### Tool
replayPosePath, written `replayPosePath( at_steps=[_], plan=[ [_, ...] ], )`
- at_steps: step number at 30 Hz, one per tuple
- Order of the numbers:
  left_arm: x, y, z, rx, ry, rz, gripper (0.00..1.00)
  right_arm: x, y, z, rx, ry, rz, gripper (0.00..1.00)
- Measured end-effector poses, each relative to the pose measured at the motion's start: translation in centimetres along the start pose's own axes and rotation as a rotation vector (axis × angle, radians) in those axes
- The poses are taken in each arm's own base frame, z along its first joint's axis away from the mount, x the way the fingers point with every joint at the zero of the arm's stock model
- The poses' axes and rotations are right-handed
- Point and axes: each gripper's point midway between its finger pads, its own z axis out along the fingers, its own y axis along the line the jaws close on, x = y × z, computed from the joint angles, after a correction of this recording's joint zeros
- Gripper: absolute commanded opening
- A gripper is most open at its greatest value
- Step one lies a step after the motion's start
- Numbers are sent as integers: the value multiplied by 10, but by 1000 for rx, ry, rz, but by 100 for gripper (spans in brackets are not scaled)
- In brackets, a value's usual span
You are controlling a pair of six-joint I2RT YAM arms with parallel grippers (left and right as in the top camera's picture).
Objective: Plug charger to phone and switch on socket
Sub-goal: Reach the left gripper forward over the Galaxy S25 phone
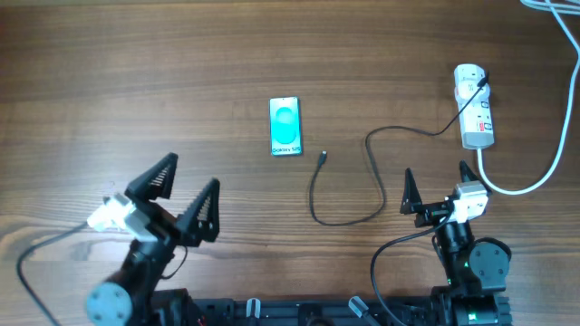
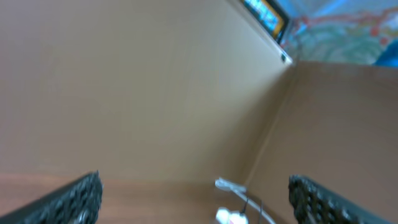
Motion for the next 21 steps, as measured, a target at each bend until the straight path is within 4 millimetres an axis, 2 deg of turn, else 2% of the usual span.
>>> replayPosePath(
  at_steps=[2, 5, 7, 11, 14, 16, 21],
  plan=[
    [4, 9, 7, -87, 117, -50, 100, 0, 0, 0, 0, 0, 0, 100],
    [6, 20, 27, -189, 320, -99, 100, 0, 0, 0, 0, 1, 0, 100],
    [14, 22, 45, -174, 471, -134, 100, 0, 0, 0, 0, 0, 0, 100],
    [33, 26, 78, -57, 633, -222, 99, 0, 0, 0, 0, 0, 0, 100],
    [65, 43, 86, -54, 744, -337, 100, 0, 0, 0, 0, 0, 0, 100],
    [93, 51, 85, -96, 839, -409, 100, 0, 0, 0, 0, 0, 0, 100],
    [157, 46, 73, -240, 1083, -411, 100, 0, 0, 0, 0, 0, 0, 100]
  ],
)
